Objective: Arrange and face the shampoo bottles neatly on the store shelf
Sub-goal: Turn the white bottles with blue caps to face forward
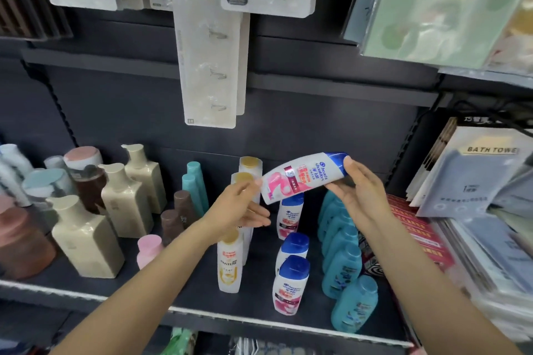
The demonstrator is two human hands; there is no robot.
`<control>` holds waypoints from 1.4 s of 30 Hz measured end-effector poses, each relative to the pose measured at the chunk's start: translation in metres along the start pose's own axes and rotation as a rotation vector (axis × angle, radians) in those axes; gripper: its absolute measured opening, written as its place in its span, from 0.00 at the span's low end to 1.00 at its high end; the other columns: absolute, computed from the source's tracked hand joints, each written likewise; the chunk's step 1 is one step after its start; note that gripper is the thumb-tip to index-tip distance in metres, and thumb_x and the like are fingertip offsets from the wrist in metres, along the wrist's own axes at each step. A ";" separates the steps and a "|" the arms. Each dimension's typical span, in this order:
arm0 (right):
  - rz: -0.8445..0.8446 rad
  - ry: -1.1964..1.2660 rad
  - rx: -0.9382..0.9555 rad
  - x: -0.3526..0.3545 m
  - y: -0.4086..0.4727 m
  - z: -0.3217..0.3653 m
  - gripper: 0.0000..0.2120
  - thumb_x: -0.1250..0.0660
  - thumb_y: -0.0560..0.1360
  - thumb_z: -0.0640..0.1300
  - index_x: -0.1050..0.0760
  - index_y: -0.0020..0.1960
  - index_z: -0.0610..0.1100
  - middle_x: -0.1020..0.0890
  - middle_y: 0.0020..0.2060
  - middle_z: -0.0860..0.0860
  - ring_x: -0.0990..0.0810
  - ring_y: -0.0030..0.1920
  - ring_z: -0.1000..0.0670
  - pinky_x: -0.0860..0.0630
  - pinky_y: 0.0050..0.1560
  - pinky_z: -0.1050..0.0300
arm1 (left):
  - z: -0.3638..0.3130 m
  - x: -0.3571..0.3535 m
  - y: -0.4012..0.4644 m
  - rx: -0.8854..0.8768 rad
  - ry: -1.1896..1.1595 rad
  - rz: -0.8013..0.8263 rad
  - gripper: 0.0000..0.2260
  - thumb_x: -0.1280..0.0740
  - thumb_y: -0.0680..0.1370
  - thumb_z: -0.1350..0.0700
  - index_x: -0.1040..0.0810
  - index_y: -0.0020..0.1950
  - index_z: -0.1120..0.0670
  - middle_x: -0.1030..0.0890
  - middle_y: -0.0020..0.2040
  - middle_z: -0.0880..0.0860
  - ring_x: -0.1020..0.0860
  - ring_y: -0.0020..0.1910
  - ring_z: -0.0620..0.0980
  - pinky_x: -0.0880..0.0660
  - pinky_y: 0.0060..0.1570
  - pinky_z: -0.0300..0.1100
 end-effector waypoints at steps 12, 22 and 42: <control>0.179 -0.011 -0.008 -0.015 -0.012 0.001 0.15 0.41 0.79 0.41 0.28 0.65 0.44 0.18 0.56 0.46 0.19 0.56 0.48 0.20 0.51 0.58 | 0.011 -0.012 -0.009 0.215 -0.577 -0.015 0.10 0.36 0.78 0.51 0.27 0.54 0.56 0.18 0.50 0.61 0.18 0.46 0.56 0.19 0.36 0.41; 0.141 -0.151 -0.130 -0.004 -0.014 -0.016 0.19 0.39 0.79 0.41 0.33 0.70 0.43 0.20 0.58 0.44 0.19 0.56 0.47 0.22 0.56 0.56 | -0.017 0.024 -0.015 -0.173 -0.381 -0.128 0.17 0.29 0.71 0.61 0.24 0.59 0.53 0.20 0.56 0.59 0.18 0.52 0.52 0.20 0.48 0.42; 0.303 0.063 -0.078 -0.013 -0.027 -0.012 0.26 0.37 0.71 0.32 0.30 0.68 0.44 0.21 0.60 0.45 0.23 0.62 0.49 0.23 0.58 0.57 | -0.054 0.027 -0.049 -0.560 -0.140 -0.110 0.24 0.31 0.68 0.73 0.24 0.60 0.53 0.18 0.55 0.41 0.21 0.58 0.46 0.23 0.54 0.39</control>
Point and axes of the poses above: each hand's wrist, its own y-axis towards the middle knuckle, its own x-axis out of the back of the hand, z = x × y, the point moved 10 cm from there along y, towards the middle knuckle
